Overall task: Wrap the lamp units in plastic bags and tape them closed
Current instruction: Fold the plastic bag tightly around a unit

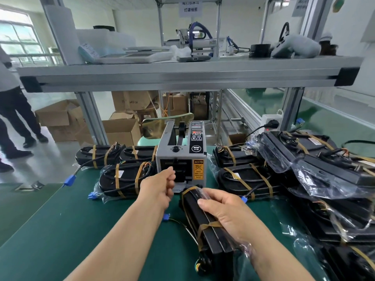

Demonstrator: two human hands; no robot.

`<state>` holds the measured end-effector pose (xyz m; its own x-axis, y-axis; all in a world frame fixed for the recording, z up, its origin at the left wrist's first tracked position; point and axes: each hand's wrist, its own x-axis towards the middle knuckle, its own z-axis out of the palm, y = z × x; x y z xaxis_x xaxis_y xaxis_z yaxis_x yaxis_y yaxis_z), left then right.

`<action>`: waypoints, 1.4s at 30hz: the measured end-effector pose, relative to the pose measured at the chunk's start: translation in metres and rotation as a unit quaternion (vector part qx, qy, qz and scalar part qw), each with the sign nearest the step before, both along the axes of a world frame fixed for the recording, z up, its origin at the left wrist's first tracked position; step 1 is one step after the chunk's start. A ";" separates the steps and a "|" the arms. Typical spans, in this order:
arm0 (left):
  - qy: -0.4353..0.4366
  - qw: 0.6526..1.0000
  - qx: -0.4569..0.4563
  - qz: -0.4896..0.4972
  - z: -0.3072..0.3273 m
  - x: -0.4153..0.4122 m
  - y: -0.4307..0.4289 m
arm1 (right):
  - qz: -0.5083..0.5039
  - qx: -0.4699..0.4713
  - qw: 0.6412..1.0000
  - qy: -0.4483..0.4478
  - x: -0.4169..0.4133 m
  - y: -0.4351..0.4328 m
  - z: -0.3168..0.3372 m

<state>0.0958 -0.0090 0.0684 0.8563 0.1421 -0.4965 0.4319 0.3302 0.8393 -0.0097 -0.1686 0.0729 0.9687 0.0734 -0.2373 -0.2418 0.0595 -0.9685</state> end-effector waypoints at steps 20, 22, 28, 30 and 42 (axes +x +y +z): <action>-0.167 0.985 0.020 -0.050 0.013 -0.029 0.012 | -0.020 0.003 1.000 0.013 0.002 0.000 -0.004; -0.147 0.987 0.061 -0.036 0.015 -0.029 0.015 | -0.018 -0.006 1.000 0.010 0.002 0.000 -0.005; -0.014 1.000 0.018 -0.006 0.005 -0.011 -0.006 | -0.014 -0.054 0.998 -0.007 0.000 0.000 -0.006; 0.000 1.000 0.002 0.005 0.003 -0.005 -0.011 | -0.012 -0.046 0.999 -0.003 0.001 -0.002 -0.006; -0.046 0.994 -0.042 0.091 0.003 -0.002 -0.023 | -0.020 -0.023 1.000 -0.003 0.002 -0.002 -0.007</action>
<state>0.0938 -0.0324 0.0711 0.8630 0.2602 -0.4331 0.2804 0.4664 0.8390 -0.0081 -0.1702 0.0660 0.9719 0.0243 -0.2340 -0.2346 0.0237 -0.9718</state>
